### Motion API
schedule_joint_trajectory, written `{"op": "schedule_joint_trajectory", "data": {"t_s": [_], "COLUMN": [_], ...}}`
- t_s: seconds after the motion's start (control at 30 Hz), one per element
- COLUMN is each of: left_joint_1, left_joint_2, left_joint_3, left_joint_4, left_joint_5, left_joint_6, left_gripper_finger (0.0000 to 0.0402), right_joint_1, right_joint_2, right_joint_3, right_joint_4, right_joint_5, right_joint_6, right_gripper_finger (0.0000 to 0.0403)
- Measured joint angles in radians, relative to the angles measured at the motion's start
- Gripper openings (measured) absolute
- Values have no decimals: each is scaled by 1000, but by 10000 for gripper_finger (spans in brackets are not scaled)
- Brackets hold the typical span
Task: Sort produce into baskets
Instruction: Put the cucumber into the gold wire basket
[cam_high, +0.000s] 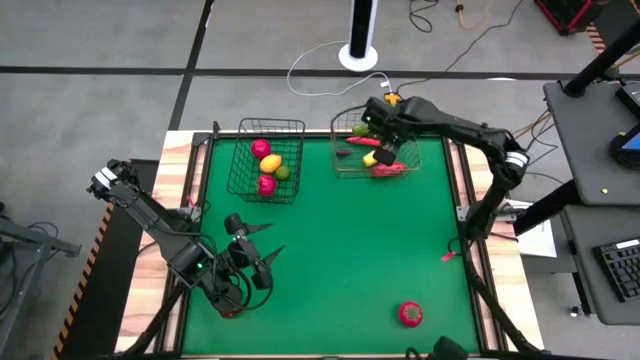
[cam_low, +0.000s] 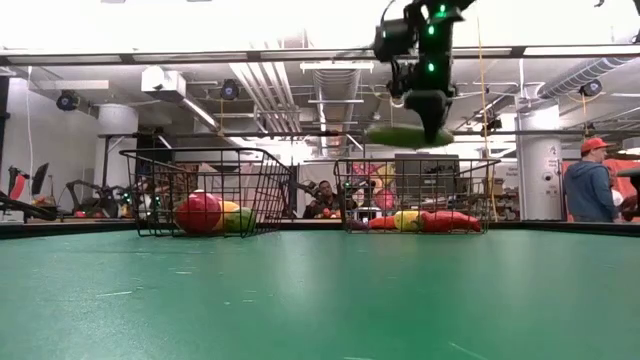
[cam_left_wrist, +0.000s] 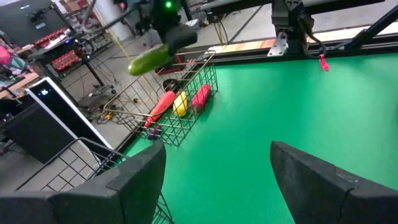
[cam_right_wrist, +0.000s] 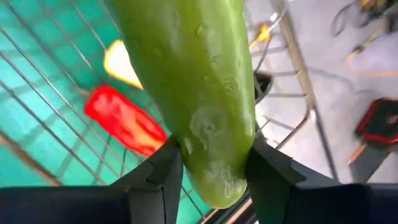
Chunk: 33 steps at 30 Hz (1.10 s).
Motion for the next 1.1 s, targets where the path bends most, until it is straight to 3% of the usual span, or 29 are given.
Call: {"op": "schedule_joint_trajectory", "data": {"t_s": [0.27, 0.6, 1.1], "left_joint_1": [0, 1, 1], "left_joint_2": [0, 0, 0], "left_joint_3": [0, 0, 0], "left_joint_4": [1, 1, 1], "left_joint_5": [0, 0, -8], "left_joint_6": [-6, -5, -4], "left_gripper_finger": [270, 270, 270], "right_joint_1": [-101, -122, -126], "right_joint_2": [69, 155, 232], "right_joint_3": [0, 0, 0], "right_joint_4": [12, 20, 74], "right_joint_5": [-58, -58, -59], "right_joint_6": [-111, -338, -400], "right_gripper_finger": [136, 136, 136]}}
